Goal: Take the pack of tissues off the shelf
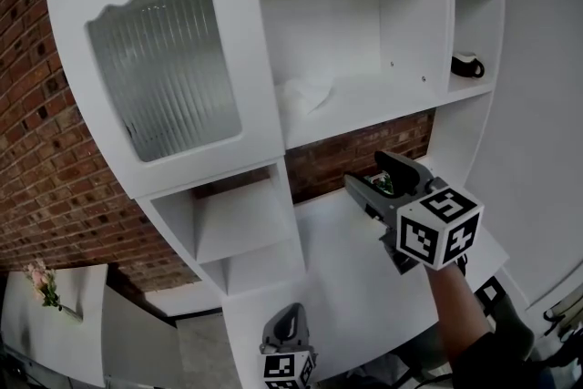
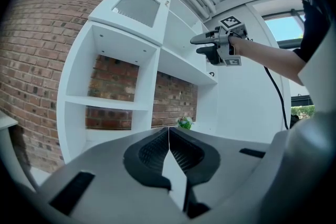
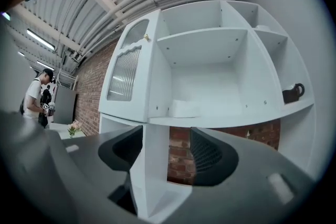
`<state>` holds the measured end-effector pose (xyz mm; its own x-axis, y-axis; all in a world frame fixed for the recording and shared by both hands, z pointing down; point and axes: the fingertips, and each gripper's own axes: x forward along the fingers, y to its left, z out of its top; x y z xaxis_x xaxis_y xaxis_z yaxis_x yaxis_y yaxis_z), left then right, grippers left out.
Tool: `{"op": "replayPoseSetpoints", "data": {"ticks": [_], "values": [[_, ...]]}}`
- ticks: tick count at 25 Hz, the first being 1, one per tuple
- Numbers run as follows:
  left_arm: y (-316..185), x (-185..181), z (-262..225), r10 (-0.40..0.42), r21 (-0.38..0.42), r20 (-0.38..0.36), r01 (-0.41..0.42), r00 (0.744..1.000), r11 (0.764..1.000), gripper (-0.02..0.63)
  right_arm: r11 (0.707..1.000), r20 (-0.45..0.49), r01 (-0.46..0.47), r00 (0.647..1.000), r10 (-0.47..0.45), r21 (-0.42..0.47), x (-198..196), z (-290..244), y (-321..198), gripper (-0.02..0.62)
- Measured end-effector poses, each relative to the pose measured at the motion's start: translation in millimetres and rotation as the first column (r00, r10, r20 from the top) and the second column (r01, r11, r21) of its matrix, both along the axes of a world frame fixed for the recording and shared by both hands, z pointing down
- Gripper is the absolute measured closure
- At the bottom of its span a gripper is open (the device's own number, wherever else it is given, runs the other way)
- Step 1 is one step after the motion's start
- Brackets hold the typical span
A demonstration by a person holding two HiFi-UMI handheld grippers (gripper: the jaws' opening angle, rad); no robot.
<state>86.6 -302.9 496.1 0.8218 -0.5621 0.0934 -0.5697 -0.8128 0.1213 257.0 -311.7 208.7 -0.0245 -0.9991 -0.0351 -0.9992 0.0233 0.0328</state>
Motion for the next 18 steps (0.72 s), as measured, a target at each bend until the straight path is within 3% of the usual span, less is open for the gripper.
{"op": "replayPoseSetpoints", "data": {"ticks": [18], "values": [[-4.7,15.0,-13.7,-0.007,0.01,0.024,0.007,1.0,1.0,0.594,0.999,-0.021,0.045,0.999,-0.046,-0.01,25.4,-63.2,-71.7,0.209]]}}
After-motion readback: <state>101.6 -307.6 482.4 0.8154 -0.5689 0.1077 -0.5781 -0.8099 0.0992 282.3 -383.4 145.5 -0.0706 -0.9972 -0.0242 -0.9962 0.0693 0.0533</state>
